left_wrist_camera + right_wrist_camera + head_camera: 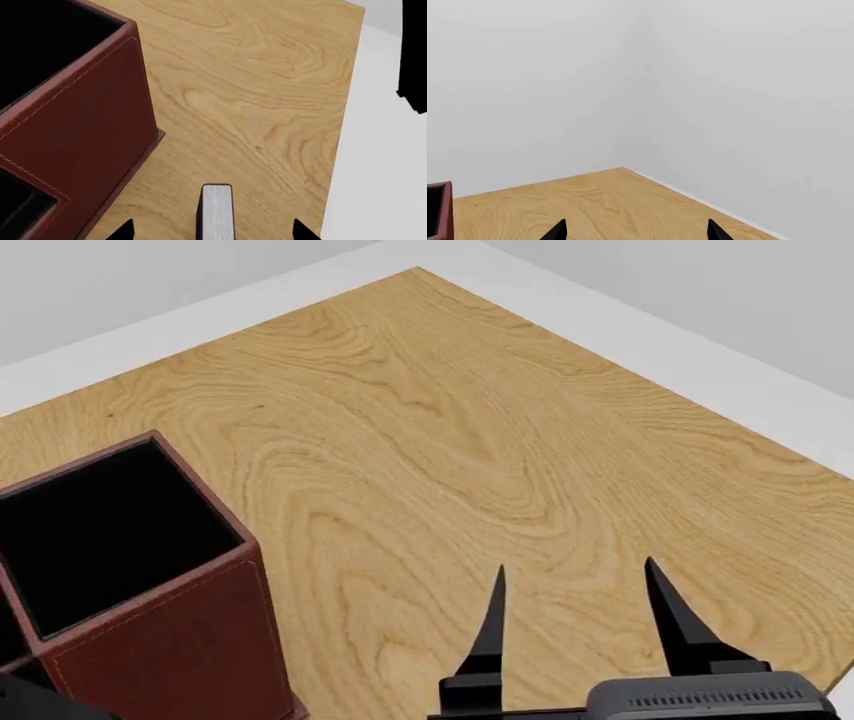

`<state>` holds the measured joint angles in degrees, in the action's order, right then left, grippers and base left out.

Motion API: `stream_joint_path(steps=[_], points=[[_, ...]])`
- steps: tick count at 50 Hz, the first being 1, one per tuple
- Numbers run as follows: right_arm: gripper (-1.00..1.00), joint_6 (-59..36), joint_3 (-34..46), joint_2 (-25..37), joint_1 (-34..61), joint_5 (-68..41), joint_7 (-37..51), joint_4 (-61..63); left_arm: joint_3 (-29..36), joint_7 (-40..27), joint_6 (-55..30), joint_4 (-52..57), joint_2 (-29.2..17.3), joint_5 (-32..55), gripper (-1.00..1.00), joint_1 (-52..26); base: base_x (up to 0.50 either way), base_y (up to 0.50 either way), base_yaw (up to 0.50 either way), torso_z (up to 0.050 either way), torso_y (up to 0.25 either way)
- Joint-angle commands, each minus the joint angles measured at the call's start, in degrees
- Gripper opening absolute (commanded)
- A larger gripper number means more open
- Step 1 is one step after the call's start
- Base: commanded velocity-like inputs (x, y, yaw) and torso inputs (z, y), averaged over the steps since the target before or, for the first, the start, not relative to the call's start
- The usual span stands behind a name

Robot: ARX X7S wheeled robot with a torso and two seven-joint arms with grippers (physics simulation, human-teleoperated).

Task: Pick up the book and place it in the right compartment of the caddy.

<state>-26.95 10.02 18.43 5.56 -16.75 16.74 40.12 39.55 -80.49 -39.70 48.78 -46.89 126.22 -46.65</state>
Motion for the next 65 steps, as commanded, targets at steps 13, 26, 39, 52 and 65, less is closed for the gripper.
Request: stream_joint_path(steps=[13, 26, 39, 52, 65], points=[[1.00, 0.5, 0.6, 0.3, 0.3, -0.3, 0.2, -0.7, 4.3, 3.7, -1.6, -4.4, 3.1, -7.9, 1.00, 6.4, 0.00, 0.00, 0.00, 0.000, 0.000], [1.00, 0.9, 0.3, 0.6, 0.2, -0.8, 0.5, -0.5, 6.1, 4.1, -2.2, -6.6, 4.3, -10.7, 1.00, 7.8, 0.00, 0.00, 0.00, 0.000, 0.000], [1.00, 0.9, 0.5, 0.8, 0.3, -1.1, 0.7, -0.4, 7.7, 5.1, -2.8, -8.2, 5.3, -13.4, 1.00, 9.4, 0.00, 0.00, 0.00, 0.000, 0.000], [1.00, 1.6, 0.5, 0.9, 0.1, -1.5, 0.8, -0.7, 9.0, 5.4, -3.4, -10.1, 6.2, -15.0, 1.00, 9.6, 0.00, 0.00, 0.00, 0.000, 0.000], [1.00, 1.6, 0.8, 1.2, 0.3, -1.6, 0.9, -0.9, 10.3, 6.8, -3.9, -12.4, 6.5, -17.2, 1.00, 10.9, 0.00, 0.00, 0.00, 0.000, 0.000]])
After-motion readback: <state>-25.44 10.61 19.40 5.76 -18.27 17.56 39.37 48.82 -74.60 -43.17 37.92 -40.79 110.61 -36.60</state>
